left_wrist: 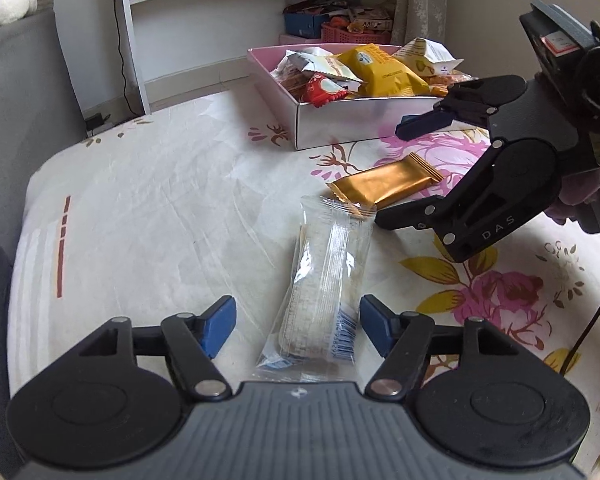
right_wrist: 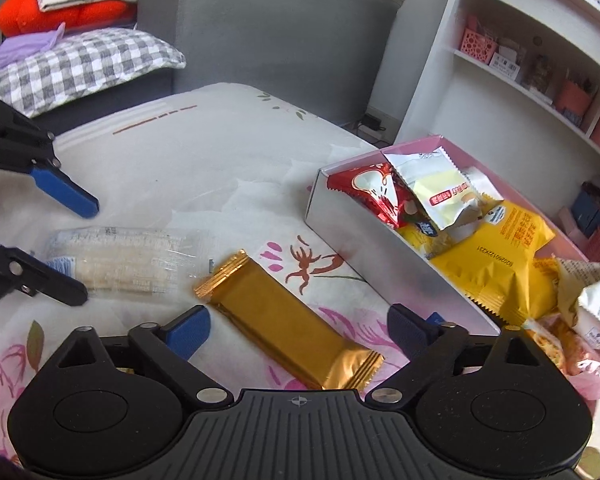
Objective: Organize snacks
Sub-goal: 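Grasp the clear-wrapped white cake bar with left tool while right tool grasps gold bar, then carry both snacks into the pink box and open both tools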
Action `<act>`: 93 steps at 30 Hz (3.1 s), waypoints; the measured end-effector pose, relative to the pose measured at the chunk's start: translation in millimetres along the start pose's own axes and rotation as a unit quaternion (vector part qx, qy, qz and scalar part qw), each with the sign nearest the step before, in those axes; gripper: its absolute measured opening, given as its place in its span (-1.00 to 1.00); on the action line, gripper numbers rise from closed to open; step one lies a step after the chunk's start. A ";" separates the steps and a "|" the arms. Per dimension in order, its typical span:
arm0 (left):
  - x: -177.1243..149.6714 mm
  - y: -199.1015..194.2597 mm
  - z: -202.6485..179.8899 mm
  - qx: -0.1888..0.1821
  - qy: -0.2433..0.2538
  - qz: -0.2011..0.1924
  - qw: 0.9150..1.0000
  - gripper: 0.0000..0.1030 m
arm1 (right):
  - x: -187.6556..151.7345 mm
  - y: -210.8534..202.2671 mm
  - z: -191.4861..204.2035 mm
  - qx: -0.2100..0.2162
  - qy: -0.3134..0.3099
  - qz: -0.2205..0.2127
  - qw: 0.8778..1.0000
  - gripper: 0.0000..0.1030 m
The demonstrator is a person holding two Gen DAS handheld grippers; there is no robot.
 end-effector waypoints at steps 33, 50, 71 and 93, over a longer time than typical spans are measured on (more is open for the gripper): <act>16.0 -3.0 6.8 -0.002 -0.133 0.012 0.991 -0.64 | -3.2 -19.2 9.5 0.042 0.146 0.060 0.987 -0.46; 38.8 -16.3 -9.8 -0.013 -0.167 0.009 0.986 -0.67 | -13.9 -63.7 -36.5 0.012 0.290 0.095 0.952 -0.46; 94.8 -18.5 -27.4 0.001 -0.189 -0.037 0.981 -0.67 | 4.8 -115.2 -118.2 -0.035 0.353 0.005 0.935 -0.46; 186.1 58.4 -53.8 0.034 -0.158 -0.061 0.985 -0.67 | -2.1 -76.0 -181.6 -0.048 0.440 -0.081 0.893 -0.45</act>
Point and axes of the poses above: each gripper's, at about its wrist camera, not at the fingertips, and y roughly the way its jaws point, z to its left, x to its top, the point moved 3 cm from there along y, roughly the way its jaws point, and after that the axes turned 1 degree about z, right-handed, at the moved point
